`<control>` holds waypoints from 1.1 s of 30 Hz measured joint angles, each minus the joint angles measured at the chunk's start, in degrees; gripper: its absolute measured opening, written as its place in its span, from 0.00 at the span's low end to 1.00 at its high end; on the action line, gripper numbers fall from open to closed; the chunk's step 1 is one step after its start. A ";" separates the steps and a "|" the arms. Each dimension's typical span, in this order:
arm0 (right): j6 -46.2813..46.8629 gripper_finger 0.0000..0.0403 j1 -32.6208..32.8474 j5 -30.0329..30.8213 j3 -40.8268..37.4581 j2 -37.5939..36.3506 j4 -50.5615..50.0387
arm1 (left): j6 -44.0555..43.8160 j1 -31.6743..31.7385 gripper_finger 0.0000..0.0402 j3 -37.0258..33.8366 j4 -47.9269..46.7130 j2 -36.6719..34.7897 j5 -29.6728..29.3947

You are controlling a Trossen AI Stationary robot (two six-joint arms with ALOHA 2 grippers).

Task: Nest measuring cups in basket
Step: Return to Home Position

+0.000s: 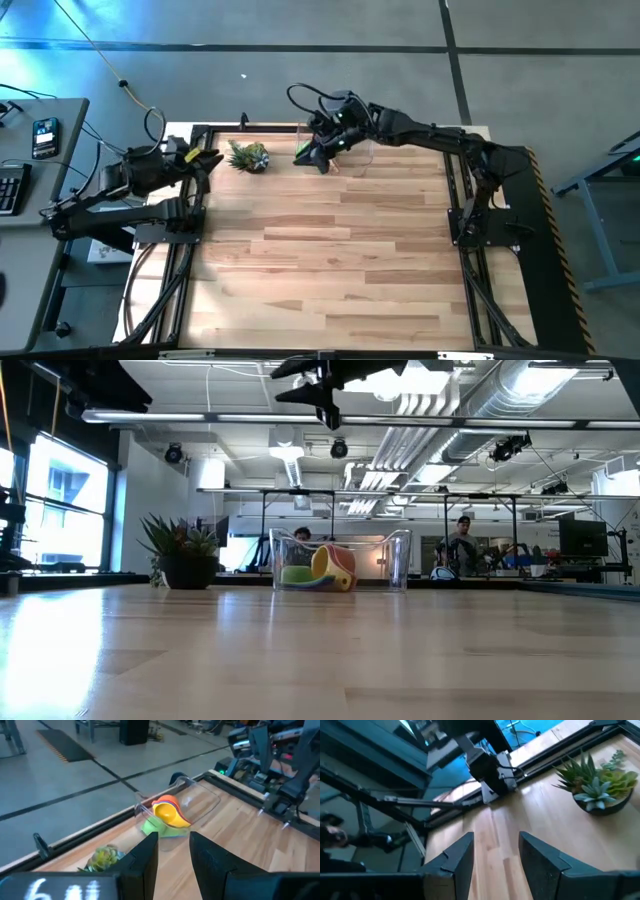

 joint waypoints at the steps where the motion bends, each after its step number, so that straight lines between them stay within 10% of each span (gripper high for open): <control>1: 0.98 0.36 0.56 0.60 0.00 0.00 0.84 | 0.07 0.00 0.26 -1.19 0.43 -1.22 0.28; 11: 9.86 0.36 3.80 2.06 0.00 -0.04 8.83 | -1.23 -0.03 0.26 -17.23 14.58 -15.33 7.12; 33: -17.88 0.36 4.87 12.84 -1.43 -22.99 -11.55 | -2.09 -0.01 0.26 -37.46 28.95 -19.33 9.29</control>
